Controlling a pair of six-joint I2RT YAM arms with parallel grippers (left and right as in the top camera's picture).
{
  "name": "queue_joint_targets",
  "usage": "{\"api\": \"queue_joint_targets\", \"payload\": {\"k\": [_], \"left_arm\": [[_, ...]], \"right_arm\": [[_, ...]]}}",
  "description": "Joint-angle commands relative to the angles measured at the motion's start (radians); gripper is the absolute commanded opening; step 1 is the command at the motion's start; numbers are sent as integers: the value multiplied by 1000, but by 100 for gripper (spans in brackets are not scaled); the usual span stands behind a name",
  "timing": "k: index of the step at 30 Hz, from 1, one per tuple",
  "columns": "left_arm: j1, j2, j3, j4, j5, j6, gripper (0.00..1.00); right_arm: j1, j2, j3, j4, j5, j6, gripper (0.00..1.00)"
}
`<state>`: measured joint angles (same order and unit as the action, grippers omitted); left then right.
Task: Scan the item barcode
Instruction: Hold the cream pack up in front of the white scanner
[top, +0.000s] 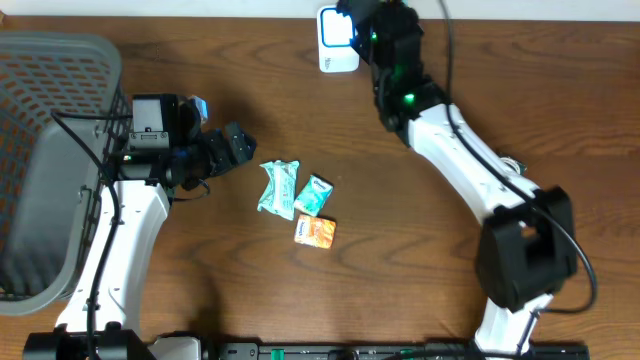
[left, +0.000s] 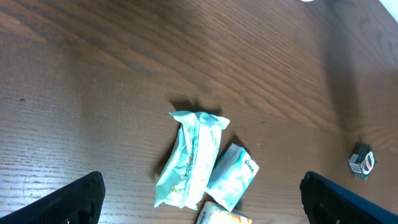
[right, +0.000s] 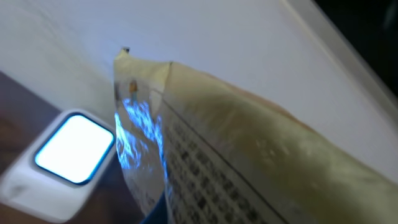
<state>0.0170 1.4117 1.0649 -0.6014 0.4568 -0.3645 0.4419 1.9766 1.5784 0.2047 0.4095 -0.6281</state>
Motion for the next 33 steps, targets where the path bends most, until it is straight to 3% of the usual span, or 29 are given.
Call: {"api": "queue_joint_targets", "payload": {"k": [1,7,11,33], "left_arm": [[4,1,-3,0,-6,16,99],[4,1,-3,0,-5,16,99],[4,1,-4,0,-6,16,99],[4,1,-3,0,-6,16,99]], "right_arm": [[20,68,29,93,56,-310,1],[51,205,29,313,63,-656,1],[74,264,29,384,77,-769,1],[77,275,29,344,110,-795,1]]}}
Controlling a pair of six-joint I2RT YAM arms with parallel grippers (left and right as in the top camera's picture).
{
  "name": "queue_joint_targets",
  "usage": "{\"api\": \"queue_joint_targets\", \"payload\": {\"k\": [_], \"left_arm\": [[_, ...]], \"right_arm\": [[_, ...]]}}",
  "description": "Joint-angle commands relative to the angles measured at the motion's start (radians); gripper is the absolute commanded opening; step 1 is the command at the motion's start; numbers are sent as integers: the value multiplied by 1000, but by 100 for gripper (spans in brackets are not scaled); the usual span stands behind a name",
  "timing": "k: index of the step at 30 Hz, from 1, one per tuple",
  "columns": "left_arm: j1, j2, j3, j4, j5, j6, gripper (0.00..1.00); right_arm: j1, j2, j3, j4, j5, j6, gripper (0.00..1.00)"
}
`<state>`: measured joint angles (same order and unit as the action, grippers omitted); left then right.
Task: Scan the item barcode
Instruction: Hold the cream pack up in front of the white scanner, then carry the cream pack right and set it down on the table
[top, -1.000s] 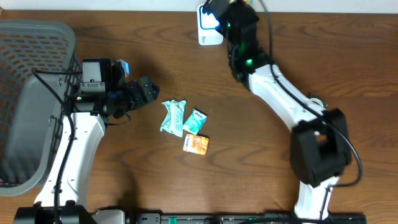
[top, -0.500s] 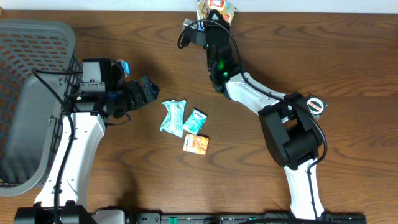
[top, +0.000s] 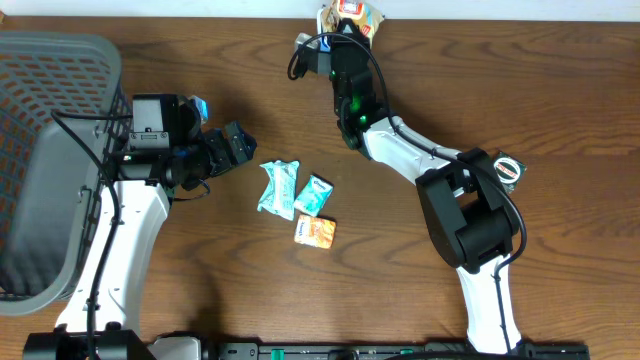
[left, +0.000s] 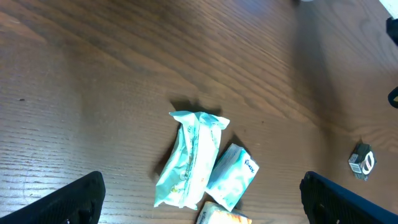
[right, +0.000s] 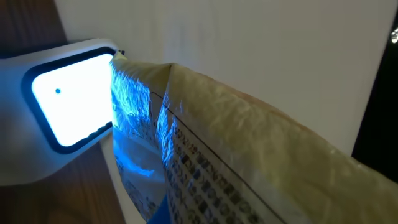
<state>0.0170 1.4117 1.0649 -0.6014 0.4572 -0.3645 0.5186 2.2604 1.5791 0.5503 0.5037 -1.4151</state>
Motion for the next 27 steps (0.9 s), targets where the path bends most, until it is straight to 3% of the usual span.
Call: {"api": "queue_joint_targets", "payload": {"k": [1,7,13,22,27], "left_arm": [[4,1,-3,0,-6,16,99],[4,1,-3,0,-6,16,99],[4,1,-3,0,-6,16,99],[4,1,-3,0,-6,16,99],[4,1,-3,0,-6,16,99]], "right_arm": [[0,-8,28,-5,20,-7,1],[1,-83,28,-29,48,128,1],[-31,-397,28,-468,-45,584,1],[-205,-791,28,-1094,-413,1306,1],[-405,-892,28,-1373,-437,1526,1]]}}
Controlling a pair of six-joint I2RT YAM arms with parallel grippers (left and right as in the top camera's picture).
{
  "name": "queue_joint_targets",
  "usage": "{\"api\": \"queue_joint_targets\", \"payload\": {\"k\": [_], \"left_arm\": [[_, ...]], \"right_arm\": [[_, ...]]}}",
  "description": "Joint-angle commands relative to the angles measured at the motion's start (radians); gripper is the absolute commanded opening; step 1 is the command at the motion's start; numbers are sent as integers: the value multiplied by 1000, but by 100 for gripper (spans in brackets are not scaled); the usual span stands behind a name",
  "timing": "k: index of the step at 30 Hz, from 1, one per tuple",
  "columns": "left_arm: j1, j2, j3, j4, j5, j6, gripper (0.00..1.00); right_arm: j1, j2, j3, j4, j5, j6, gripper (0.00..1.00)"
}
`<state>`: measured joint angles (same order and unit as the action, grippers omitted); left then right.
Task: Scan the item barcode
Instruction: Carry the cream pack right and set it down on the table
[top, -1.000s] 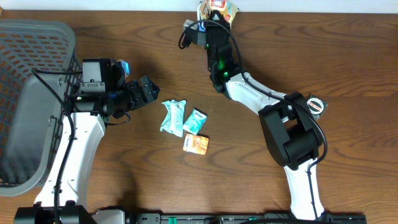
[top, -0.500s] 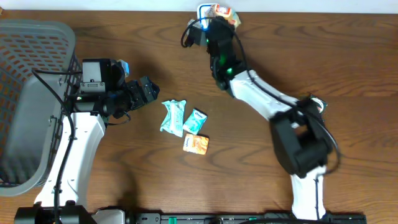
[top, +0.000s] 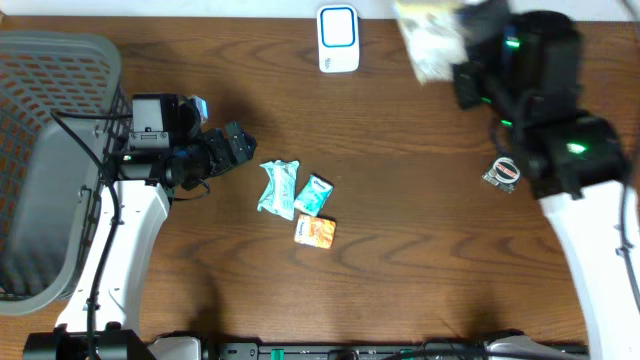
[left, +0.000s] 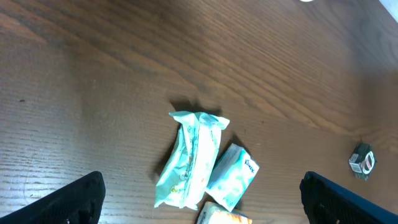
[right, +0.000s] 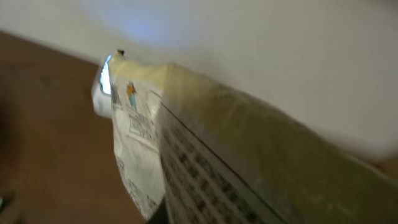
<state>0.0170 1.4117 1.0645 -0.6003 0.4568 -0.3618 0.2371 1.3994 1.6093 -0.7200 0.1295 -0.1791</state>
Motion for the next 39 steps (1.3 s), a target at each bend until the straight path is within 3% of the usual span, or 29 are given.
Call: {"api": "queue_joint_targets", "payload": {"k": [1,7,15,23,31,32,33,35,39], "left_arm": [[4,1,-3,-2,-6,14,99],[4,1,-3,-2,-6,14,99],[4,1,-3,-2,-5,13,99],[4,1,-3,-2,-6,14,99],[4,1,-3,-2,-6,14,99],[4,1,-3,-2,-6,14,99],[4,1,-3,-2,-6,14,99],[4,1,-3,-2,-6,14,99],[4,1,-3,-2,-6,14,99]], "right_arm": [[-175,-38,-2,-156,-75,317,1],[-462,-29,-50,-310,-264,334,1],[-758,-19,-304,-169,-406,454,1],[-868,-19,-502,1,-442,489,1],[-901,-18,-533,-6,-401,490,2],[-901,-18,-533,-6,-401,490,5],[-901,-18,-533,-10,-401,490,14],[-901,-18,-533,-13,-401,490,18],[-901,-18,-533,-26,-407,489,45]]}}
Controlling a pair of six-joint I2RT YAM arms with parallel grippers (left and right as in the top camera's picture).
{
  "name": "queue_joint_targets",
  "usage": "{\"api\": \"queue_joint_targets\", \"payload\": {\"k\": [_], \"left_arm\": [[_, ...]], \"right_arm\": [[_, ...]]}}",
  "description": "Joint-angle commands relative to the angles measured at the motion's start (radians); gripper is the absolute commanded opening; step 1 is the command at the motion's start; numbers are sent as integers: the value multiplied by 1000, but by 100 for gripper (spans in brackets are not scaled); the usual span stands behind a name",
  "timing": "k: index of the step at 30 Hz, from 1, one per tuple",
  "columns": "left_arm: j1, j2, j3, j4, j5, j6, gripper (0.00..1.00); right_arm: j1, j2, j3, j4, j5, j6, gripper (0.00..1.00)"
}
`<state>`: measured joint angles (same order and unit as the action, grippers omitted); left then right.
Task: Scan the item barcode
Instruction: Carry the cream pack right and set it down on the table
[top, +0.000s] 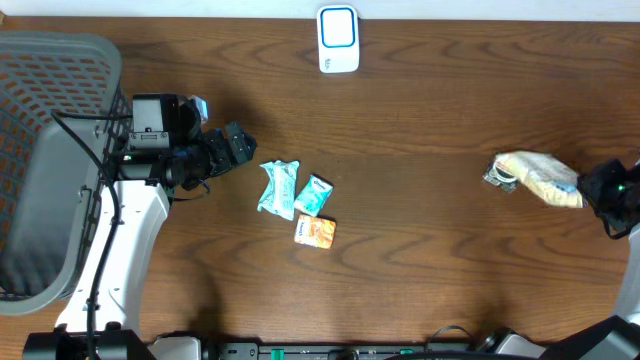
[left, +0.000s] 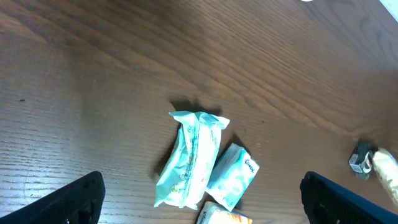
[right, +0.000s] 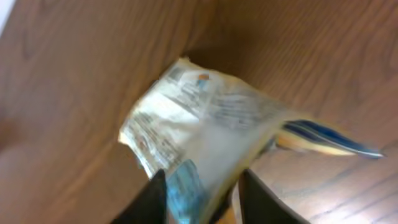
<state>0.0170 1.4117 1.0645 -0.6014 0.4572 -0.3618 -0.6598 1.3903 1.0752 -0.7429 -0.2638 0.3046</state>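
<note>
The white scanner (top: 338, 38) with its blue-lit face stands at the table's far edge. A cream-yellow snack bag (top: 540, 178) with printed text lies low at the far right. My right gripper (top: 592, 190) is shut on its near end. In the right wrist view the bag (right: 205, 124) reaches away over the wood from between the dark fingers (right: 155, 199); the picture is blurred. Left of the small packets, my left gripper (top: 235, 148) stands open. Its fingertips (left: 68, 199) are wide apart with nothing between them.
Two teal packets (top: 279, 188) (top: 314, 194) and an orange one (top: 315, 231) lie mid-table. A small silver-black item (top: 497, 175) sits by the bag's far tip. A grey mesh basket (top: 50, 150) fills the left edge.
My right gripper, still holding the snack bag, has gone from high near the back edge right of the scanner to low at the table's far right. The left arm has not moved.
The bag was held in front of the scanner, lit blue by it. Then it was close against the scanner's bright face. Then it was off to the scanner's right, and now it is down at the far right beside the small item.
</note>
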Motion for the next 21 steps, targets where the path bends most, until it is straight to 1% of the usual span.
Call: {"api": "queue_joint_targets", "payload": {"k": [1,5,10,16,21], "left_arm": [[4,1,-3,0,-6,14,99],[4,1,-3,0,-6,14,99],[4,1,-3,0,-6,13,99],[4,1,-3,0,-6,14,99],[4,1,-3,0,-6,13,99]], "right_arm": [[-4,-9,2,-6,-24,6,52],[-4,-12,2,-17,-39,5,61],[1,-51,22,-48,-68,-8,68],[15,-138,76,-115,-72,-54,68],[65,-185,119,-194,-95,-105,68]]}}
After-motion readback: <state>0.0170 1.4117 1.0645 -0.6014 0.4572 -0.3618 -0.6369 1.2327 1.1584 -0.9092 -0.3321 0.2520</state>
